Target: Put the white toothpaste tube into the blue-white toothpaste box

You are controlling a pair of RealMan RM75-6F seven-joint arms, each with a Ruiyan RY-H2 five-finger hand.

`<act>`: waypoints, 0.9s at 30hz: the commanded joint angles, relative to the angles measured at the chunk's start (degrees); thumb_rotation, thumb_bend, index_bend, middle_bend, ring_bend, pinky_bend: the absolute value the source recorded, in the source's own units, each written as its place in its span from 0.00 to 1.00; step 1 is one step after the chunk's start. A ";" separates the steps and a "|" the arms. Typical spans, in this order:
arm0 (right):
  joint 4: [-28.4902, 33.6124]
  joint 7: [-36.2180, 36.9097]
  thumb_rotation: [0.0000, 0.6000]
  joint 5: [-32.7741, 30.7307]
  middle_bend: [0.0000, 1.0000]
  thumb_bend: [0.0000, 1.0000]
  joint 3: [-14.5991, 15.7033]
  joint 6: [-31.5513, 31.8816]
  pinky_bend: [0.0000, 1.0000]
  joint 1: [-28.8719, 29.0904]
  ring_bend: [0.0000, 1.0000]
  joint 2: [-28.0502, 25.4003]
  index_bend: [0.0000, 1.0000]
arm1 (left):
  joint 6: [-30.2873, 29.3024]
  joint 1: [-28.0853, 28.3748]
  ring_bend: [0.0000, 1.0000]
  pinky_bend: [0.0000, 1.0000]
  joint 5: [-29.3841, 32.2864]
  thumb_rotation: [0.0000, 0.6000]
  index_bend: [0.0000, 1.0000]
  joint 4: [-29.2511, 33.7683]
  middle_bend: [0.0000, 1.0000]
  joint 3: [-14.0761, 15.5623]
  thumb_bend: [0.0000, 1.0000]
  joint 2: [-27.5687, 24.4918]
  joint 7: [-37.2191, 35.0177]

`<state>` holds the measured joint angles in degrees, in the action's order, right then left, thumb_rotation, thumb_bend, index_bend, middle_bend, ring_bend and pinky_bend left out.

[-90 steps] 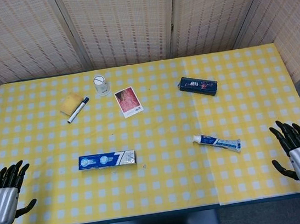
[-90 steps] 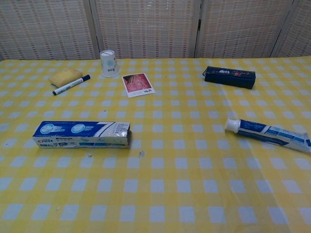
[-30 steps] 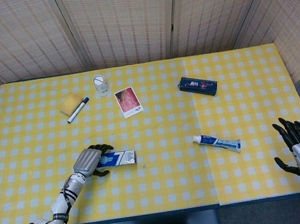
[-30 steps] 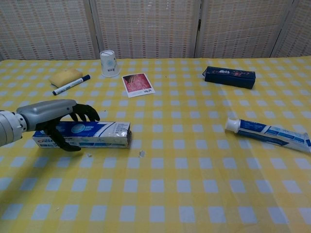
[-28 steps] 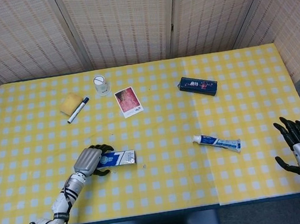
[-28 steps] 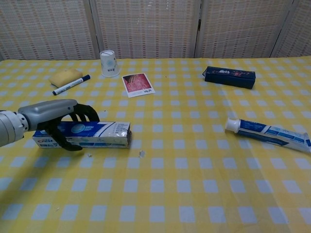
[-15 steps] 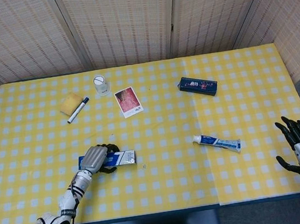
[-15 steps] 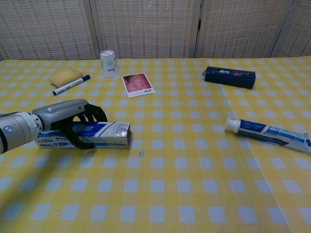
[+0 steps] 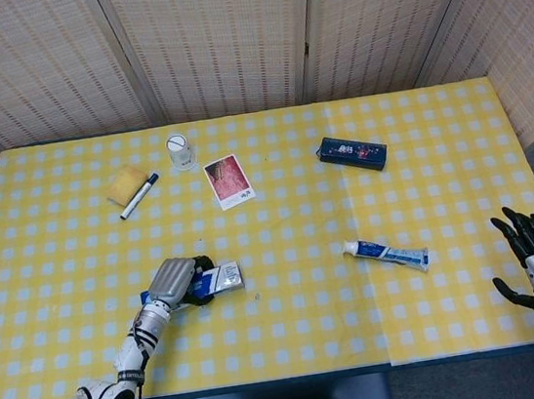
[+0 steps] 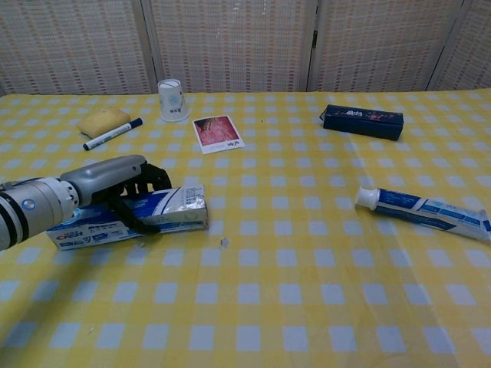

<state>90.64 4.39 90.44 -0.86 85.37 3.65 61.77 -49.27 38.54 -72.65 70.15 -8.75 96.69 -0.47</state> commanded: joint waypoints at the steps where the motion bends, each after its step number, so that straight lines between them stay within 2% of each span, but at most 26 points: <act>1: -0.01 -0.21 1.00 0.24 0.00 0.33 0.16 -0.13 0.00 0.06 0.00 0.07 0.00 | -1.73 -0.46 0.58 0.56 -0.82 1.00 0.56 1.54 0.65 0.27 0.25 -0.48 0.26; 7: -0.51 -0.77 1.00 1.48 0.00 0.33 0.40 -0.85 0.00 0.87 0.00 1.58 0.00 | -5.49 -2.09 0.58 0.56 -2.59 1.00 0.57 6.18 0.65 1.49 0.25 -2.40 1.63; 10: -1.30 0.72 1.00 3.74 0.00 0.33 0.78 -3.47 0.00 3.25 0.00 2.39 0.00 | -7.90 -3.06 0.58 0.56 -3.70 1.00 0.57 9.01 0.65 2.45 0.25 -3.54 4.42; 13: -1.33 0.37 1.00 5.19 0.00 0.33 0.09 -6.02 0.00 6.14 0.07 2.91 0.00 | -10.07 -3.88 0.58 0.56 -4.48 1.00 0.57 11.90 0.65 3.08 0.25 -4.07 7.10; 16: 0.27 0.38 1.00 3.06 0.04 0.33 -1.25 -11.01 0.00 9.36 0.11 3.69 0.07 | -13.18 -4.64 0.58 0.56 -6.36 1.00 0.57 14.24 0.65 3.47 0.25 -4.06 9.32; 20: 3.04 0.96 1.00 -3.03 0.12 0.33 -3.07 -19.49 0.02 13.52 0.14 4.77 0.19 | -18.69 -6.05 0.58 0.56 -10.68 1.00 0.57 15.89 0.65 4.45 0.25 -3.86 11.99; 23: 4.12 -1.89 1.00 -6.52 0.14 0.33 -3.97 -22.80 0.02 15.30 0.15 6.37 0.21 | -19.47 -6.59 0.58 0.56 -11.12 1.00 0.57 18.15 0.65 4.71 0.25 -4.85 12.37; 27: 4.23 -8.81 1.00 -10.95 0.16 0.33 -4.76 -24.61 0.02 16.81 0.16 9.95 0.24 | -19.28 -6.80 0.58 0.56 -9.34 1.00 0.57 19.65 0.65 3.49 0.25 -6.14 12.67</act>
<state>94.21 -0.14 82.57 -4.61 62.52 18.80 69.07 -68.52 31.97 -82.66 89.54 -4.79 90.97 12.00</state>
